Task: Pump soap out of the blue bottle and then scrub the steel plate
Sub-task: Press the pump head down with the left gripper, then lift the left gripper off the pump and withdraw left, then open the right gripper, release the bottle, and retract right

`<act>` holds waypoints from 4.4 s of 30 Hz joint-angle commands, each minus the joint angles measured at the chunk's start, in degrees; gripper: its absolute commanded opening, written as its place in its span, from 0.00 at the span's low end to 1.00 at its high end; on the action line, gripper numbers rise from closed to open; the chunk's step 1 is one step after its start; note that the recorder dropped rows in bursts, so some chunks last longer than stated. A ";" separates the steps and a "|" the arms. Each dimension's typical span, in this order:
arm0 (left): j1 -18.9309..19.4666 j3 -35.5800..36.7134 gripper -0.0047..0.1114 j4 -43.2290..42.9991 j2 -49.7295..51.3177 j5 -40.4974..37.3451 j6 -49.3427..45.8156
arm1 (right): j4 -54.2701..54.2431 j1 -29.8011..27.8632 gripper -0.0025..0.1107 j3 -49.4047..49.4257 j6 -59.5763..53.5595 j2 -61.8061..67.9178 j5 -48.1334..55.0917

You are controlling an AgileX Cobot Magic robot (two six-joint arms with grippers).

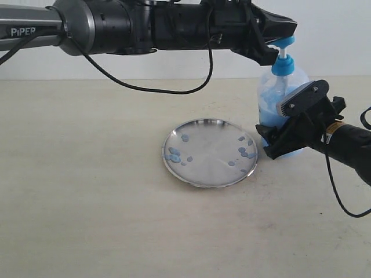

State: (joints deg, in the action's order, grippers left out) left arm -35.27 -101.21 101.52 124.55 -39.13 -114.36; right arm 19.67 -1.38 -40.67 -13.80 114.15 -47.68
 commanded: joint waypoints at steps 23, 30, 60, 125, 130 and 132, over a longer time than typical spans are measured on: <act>-0.28 -0.20 0.08 -9.18 4.08 3.39 10.00 | 2.14 -0.15 0.02 0.58 -0.65 0.55 5.48; -0.28 -0.53 0.08 -10.76 3.95 3.39 11.27 | 2.14 -0.15 0.02 0.58 -0.13 0.55 5.48; -0.28 6.68 0.08 -1.57 -13.16 12.97 0.79 | -2.02 -0.15 0.02 0.58 10.69 0.55 1.44; -0.28 88.65 0.08 -1.57 -113.11 70.57 9.45 | -9.74 6.21 0.95 0.70 22.15 -45.06 40.21; -0.28 88.87 0.08 -1.57 -113.11 71.08 9.45 | -11.00 11.19 0.92 0.70 23.54 -57.14 59.35; -0.28 89.77 0.08 -1.57 -113.11 71.08 9.45 | -10.98 11.33 0.81 0.70 25.50 -61.44 66.03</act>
State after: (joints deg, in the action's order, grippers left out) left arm -35.35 -12.54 100.02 11.58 31.43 -105.44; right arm 9.28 9.33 -39.91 9.44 58.27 8.80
